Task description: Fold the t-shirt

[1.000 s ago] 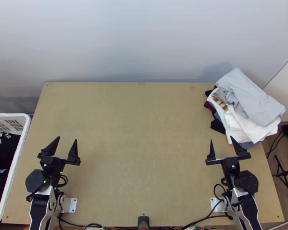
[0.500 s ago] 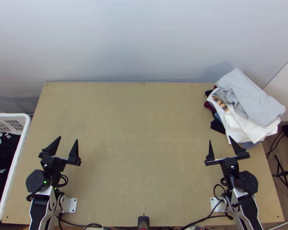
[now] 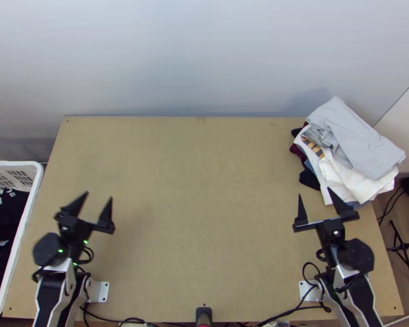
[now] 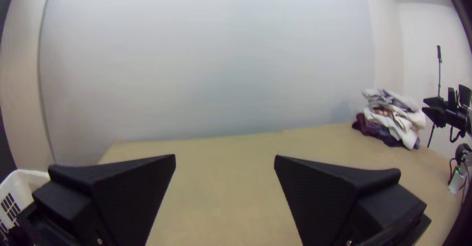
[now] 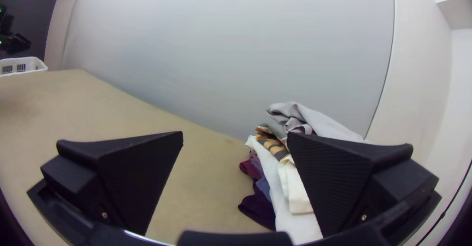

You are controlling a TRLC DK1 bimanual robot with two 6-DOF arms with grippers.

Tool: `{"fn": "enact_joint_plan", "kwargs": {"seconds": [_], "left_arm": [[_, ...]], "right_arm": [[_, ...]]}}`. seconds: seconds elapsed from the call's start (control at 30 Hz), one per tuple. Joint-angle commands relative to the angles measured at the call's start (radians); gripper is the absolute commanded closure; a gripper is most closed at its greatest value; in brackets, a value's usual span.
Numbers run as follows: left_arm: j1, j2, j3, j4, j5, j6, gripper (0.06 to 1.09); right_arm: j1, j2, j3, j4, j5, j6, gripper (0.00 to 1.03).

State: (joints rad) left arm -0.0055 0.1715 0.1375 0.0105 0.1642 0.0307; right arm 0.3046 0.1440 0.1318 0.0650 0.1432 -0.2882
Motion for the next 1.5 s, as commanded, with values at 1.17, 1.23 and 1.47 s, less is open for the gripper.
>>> {"fn": "enact_joint_plan", "kwargs": {"seconds": [1.17,1.23,1.47], "left_arm": [[1.331,1.582,1.061,-0.394,-0.072,0.798,0.14],[1.331,1.682,1.145,-0.4,-0.12,0.798,0.14],[1.332,1.967,1.464,-0.484,-0.172,0.733,0.14]], "right_arm": [[-0.087,0.781,1.172,-0.893,-0.002,0.279,0.05],[-0.09,0.789,1.197,-0.895,-0.002,0.262,0.05],[-0.071,0.833,1.246,-0.912,-0.002,0.241,0.1]]}}
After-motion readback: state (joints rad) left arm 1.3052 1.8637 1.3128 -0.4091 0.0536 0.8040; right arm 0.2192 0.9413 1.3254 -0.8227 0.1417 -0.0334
